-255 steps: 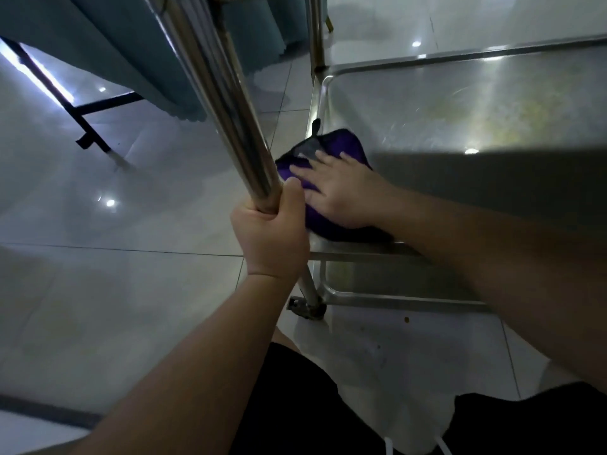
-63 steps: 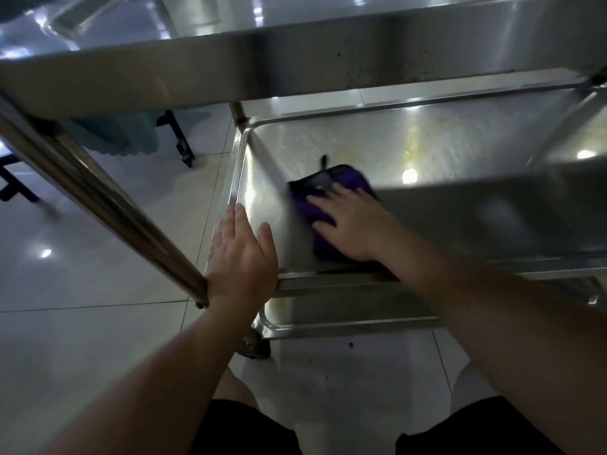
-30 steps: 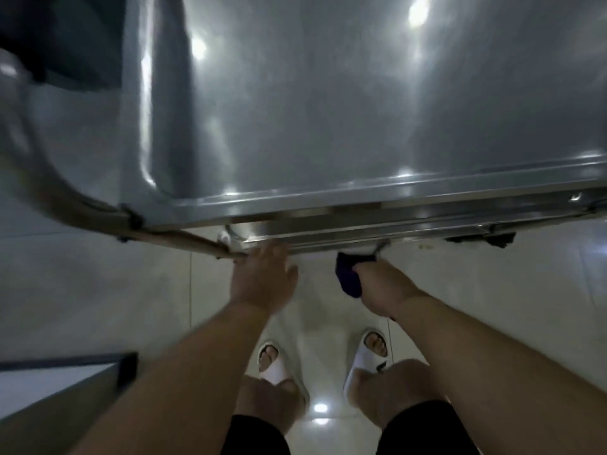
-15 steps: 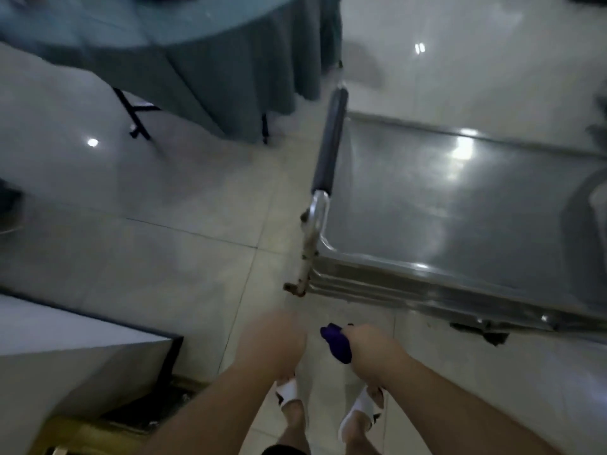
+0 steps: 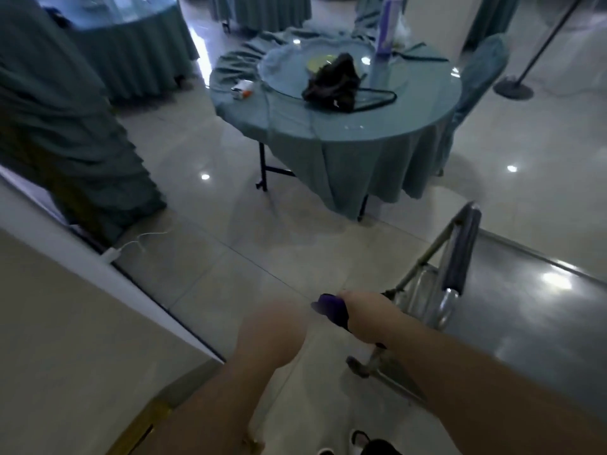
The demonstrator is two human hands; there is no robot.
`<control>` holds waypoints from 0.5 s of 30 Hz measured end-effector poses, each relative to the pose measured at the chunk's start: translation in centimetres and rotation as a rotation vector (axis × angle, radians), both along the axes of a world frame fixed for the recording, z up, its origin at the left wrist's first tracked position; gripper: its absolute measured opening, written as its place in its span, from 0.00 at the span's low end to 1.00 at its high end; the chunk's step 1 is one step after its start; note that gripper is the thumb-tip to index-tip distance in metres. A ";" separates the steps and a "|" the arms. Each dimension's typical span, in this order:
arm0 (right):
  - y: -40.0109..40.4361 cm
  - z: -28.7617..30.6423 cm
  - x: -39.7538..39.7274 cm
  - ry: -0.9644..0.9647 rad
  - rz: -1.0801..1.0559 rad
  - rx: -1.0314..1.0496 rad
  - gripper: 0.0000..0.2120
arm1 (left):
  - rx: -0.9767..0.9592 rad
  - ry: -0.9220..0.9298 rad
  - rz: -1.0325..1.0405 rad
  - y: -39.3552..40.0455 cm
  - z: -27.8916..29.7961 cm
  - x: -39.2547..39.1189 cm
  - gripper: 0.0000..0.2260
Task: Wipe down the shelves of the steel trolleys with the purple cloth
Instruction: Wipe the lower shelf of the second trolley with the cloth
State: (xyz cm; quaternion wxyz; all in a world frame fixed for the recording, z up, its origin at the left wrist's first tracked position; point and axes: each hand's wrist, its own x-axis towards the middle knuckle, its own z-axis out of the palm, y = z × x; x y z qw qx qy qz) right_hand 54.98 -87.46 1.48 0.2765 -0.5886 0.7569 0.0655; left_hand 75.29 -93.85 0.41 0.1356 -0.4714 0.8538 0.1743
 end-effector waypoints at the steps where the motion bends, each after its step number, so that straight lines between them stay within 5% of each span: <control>1: -1.3 0.2 -0.1 -0.002 0.014 -0.008 0.07 | -0.007 0.009 0.020 -1.1 0.4 0.3 0.28; 15: -26.9 2.0 -11.0 0.004 0.089 -0.134 0.12 | -0.103 -0.025 0.147 -25.2 3.8 -7.3 0.27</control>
